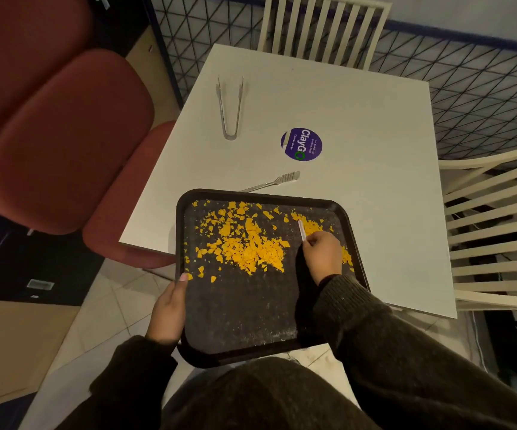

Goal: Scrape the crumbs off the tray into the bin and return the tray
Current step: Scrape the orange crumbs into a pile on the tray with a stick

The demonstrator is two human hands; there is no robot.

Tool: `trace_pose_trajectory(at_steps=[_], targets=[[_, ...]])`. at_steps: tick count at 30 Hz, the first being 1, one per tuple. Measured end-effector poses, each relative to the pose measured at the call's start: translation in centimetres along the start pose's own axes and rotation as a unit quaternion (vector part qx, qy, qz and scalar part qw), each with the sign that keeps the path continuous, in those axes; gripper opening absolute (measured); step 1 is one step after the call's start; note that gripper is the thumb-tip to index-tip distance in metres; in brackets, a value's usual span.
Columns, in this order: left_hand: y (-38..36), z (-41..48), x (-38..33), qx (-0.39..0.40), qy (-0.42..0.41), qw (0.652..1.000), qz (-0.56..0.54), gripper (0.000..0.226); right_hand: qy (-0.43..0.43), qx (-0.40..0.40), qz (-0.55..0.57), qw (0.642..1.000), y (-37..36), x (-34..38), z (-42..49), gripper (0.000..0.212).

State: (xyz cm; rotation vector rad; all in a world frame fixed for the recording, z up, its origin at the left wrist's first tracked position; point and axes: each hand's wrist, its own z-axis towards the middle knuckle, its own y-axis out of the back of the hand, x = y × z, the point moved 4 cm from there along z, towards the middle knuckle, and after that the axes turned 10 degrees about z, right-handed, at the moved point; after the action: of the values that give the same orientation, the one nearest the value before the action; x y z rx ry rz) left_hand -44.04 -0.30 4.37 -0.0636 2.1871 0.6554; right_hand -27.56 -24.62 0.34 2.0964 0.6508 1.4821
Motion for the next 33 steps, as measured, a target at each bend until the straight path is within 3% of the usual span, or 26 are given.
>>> trace_pose_trajectory(at_steps=[12,18,24,28,33], targets=[[0.1,0.3,0.0,-0.003,-0.004,1.0,-0.005,0.041,0.066,0.065,0.005,0.996,-2.5,2.2,-1.3,0.012],[0.0,0.3,0.2,0.006,0.006,1.0,-0.025,0.029,0.022,0.025,-0.005,0.999,-1.8,2.2,1.9,0.01],[0.2,0.7,0.1,-0.011,0.016,1.0,-0.015,0.035,-0.005,-0.026,-0.009,1.0,0.1,0.6,1.6,0.012],[0.2,0.9,-0.3,-0.014,0.009,1.0,0.005,0.043,0.07,0.047,-0.012,0.996,0.0,0.5,-2.0,0.009],[0.3,1.3,-0.1,-0.019,0.0,1.0,0.022,0.046,0.221,0.161,-0.066,0.96,-0.5,-0.7,-6.4,0.009]])
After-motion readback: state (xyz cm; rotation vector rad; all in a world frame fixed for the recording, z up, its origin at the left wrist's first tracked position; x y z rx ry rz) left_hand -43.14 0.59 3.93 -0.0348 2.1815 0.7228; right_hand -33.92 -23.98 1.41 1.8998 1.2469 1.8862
